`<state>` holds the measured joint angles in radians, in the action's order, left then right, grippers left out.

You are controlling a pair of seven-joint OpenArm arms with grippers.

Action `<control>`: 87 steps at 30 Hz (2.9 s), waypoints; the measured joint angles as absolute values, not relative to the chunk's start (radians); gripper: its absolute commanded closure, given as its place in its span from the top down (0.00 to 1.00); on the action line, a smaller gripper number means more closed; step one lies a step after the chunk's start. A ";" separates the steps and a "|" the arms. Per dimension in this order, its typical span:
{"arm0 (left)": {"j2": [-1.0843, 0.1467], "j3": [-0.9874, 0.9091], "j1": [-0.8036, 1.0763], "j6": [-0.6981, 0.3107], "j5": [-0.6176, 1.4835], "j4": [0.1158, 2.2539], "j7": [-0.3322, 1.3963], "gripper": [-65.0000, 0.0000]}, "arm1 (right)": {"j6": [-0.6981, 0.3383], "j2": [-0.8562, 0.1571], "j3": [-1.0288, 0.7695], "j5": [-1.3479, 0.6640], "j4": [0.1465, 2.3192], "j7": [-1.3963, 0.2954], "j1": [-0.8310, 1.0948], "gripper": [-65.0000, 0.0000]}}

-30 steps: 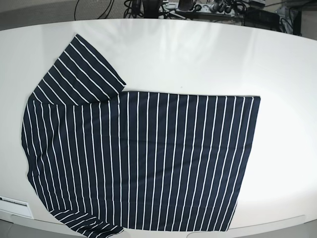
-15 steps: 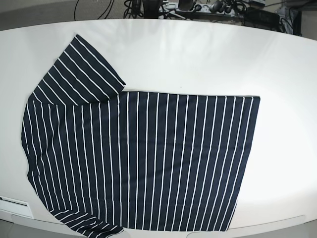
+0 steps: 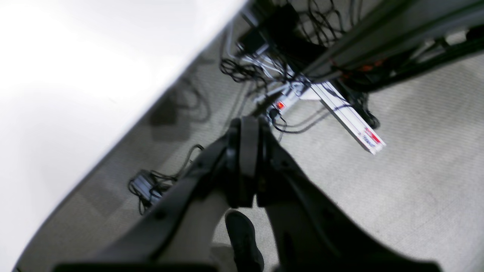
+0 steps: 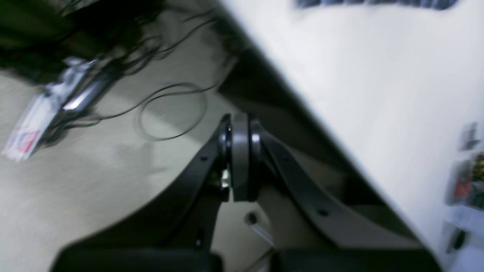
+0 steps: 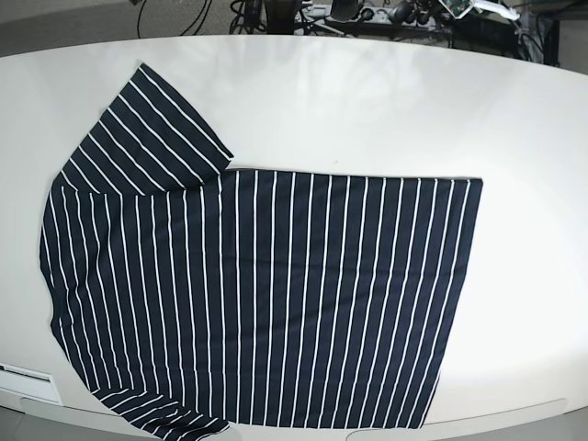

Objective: Fold the T-shirt properly

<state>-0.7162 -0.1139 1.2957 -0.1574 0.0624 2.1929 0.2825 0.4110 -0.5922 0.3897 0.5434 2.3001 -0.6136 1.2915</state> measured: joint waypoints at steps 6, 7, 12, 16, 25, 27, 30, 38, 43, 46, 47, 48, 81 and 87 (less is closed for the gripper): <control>-0.715 -0.165 1.290 -0.157 0.004 2.259 0.289 0.00 | 0.420 -0.593 0.390 0.678 2.344 -0.623 1.291 0.00; -0.715 -0.175 1.277 -0.161 -0.012 2.268 0.289 0.00 | 0.399 -0.593 0.390 0.690 2.344 -0.622 1.291 0.00; -0.770 -0.214 1.143 -0.223 -0.019 2.263 0.285 0.00 | 0.198 -0.590 0.391 0.628 2.341 -0.589 1.181 0.00; -0.815 -0.211 0.979 -0.296 -0.020 2.220 0.278 0.00 | 0.096 -0.587 0.392 0.506 2.341 -0.574 1.017 0.00; -0.937 -0.148 0.691 -0.413 -0.020 2.012 0.179 0.00 | 0.026 -0.587 0.345 0.390 2.328 -0.508 0.770 0.00; -0.973 -0.094 0.632 -0.421 -0.027 1.934 0.143 0.16 | 0.031 -0.585 0.301 0.353 2.264 -0.499 0.734 0.00; -1.024 -0.001 0.541 -0.419 -0.062 1.837 0.077 0.51 | 0.020 -0.585 0.232 0.306 2.197 -0.495 0.720 0.00; -1.112 0.299 0.249 -0.416 -0.080 1.685 0.048 0.52 | -0.072 -0.584 0.113 0.183 2.167 -0.474 0.716 0.00; -1.111 0.524 0.049 -0.397 -0.142 1.632 0.015 0.52 | -0.072 -0.585 0.109 0.174 2.167 -0.475 0.715 0.00; -1.112 0.667 -0.064 -0.367 -0.169 1.595 -0.004 0.52 | -0.072 -0.584 0.109 0.174 2.167 -0.474 0.715 0.00; -1.114 0.709 -0.096 -0.352 -0.183 1.583 -0.009 0.52 | -0.072 -0.585 0.109 0.175 2.167 -0.474 0.715 0.00; -1.114 0.749 -0.127 -0.345 -0.192 1.573 -0.010 0.52 | -0.072 -0.585 0.109 0.175 2.167 -0.474 0.715 0.00; -1.059 1.015 -0.380 -0.322 -0.226 1.499 0.048 0.00 | -0.281 -0.584 0.108 0.078 2.054 -0.457 0.662 0.44; -1.059 1.015 -0.379 -0.322 -0.226 1.499 0.049 0.00 | -0.304 -0.584 0.108 -0.005 2.054 -0.501 0.662 0.49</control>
